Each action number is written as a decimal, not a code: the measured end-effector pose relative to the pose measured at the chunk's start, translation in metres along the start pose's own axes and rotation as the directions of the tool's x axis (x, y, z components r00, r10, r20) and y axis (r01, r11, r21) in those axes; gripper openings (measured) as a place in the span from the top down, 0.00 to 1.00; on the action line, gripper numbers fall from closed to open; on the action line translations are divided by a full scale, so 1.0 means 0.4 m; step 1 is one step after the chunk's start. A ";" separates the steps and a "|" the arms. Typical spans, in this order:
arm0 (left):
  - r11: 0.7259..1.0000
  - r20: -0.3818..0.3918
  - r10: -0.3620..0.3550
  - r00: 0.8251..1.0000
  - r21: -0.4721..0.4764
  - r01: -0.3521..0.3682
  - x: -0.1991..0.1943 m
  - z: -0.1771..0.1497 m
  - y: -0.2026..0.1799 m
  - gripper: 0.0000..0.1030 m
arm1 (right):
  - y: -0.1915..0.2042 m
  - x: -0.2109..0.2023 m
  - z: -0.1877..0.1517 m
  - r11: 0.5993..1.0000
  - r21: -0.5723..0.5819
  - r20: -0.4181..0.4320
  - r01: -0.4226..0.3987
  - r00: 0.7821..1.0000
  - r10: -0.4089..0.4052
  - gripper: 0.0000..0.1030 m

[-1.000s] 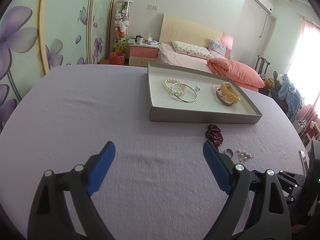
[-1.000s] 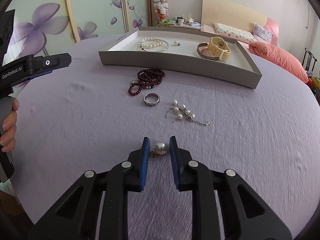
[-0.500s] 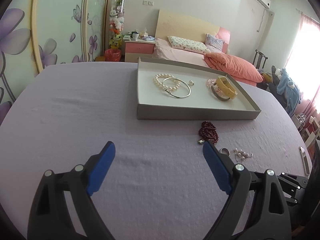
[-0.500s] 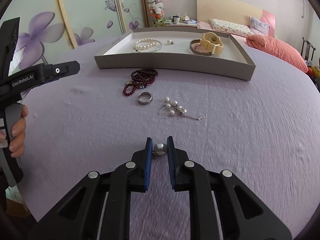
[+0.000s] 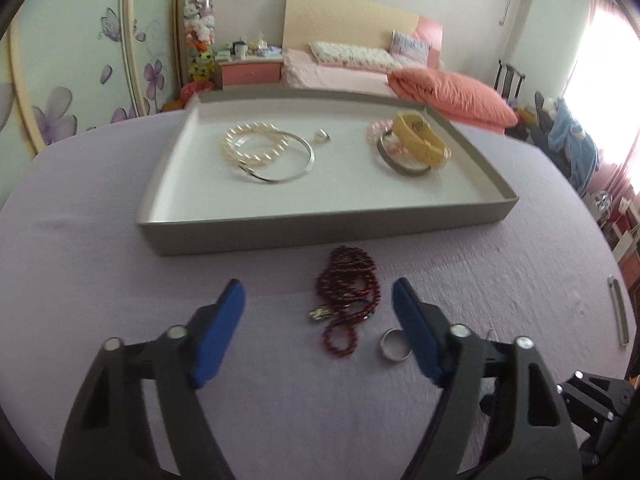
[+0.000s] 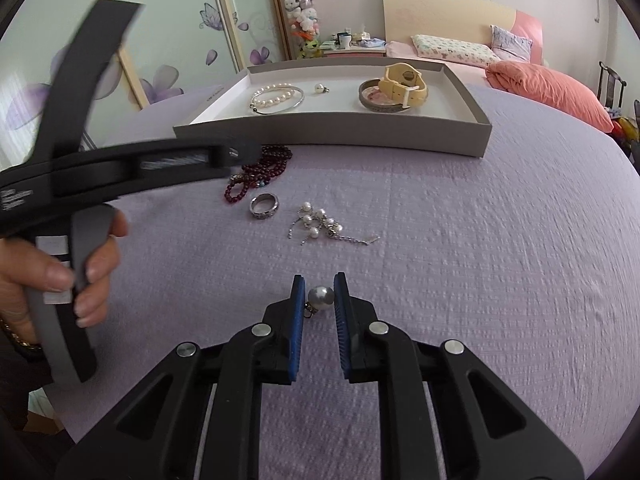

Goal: Organize jewelry
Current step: 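Grasp the red beaded bracelet with the left tool while the right tool holds the pendant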

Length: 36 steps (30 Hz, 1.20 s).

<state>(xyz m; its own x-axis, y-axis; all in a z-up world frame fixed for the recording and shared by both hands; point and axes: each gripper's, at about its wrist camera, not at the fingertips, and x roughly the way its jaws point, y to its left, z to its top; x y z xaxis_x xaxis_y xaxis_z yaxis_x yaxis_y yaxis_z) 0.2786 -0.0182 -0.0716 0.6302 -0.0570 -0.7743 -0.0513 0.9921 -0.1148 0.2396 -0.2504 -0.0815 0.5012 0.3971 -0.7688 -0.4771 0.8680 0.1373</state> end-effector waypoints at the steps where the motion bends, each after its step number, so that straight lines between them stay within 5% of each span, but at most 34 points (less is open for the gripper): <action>1: 1.000 -0.012 0.005 1.000 0.005 -0.005 0.013 0.002 -0.010 0.33 | -0.004 0.001 0.001 1.000 0.003 -0.001 -0.001 1.000 0.001 0.85; 8: 0.997 -0.032 0.052 0.998 0.059 -0.050 0.055 0.003 -0.048 0.53 | -0.017 0.006 0.008 1.000 0.016 0.001 -0.005 1.000 0.005 0.85; 13: 0.992 -0.014 0.082 0.997 0.100 -0.080 0.056 0.001 -0.057 0.87 | -0.018 0.011 0.010 1.000 0.025 -0.004 -0.012 1.000 0.012 0.85; 21: 0.996 -0.005 0.062 0.998 0.060 -0.061 0.032 0.004 -0.014 0.92 | -0.021 -0.007 0.017 1.000 0.028 0.012 -0.011 1.000 0.011 0.85; 36: 1.000 0.108 -0.007 0.994 -0.010 0.008 -0.176 0.005 0.111 0.92 | -0.033 -0.073 0.106 0.999 0.033 0.134 0.010 0.991 -0.014 0.85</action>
<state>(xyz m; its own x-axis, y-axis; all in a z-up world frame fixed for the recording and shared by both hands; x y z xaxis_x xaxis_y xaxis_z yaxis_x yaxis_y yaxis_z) 0.2335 0.0302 -0.0212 0.7105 -0.0515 -0.7018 -0.0539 0.9904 -0.1273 0.2621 -0.2609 -0.0345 0.6000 0.4210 -0.6803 -0.4482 0.8813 0.1500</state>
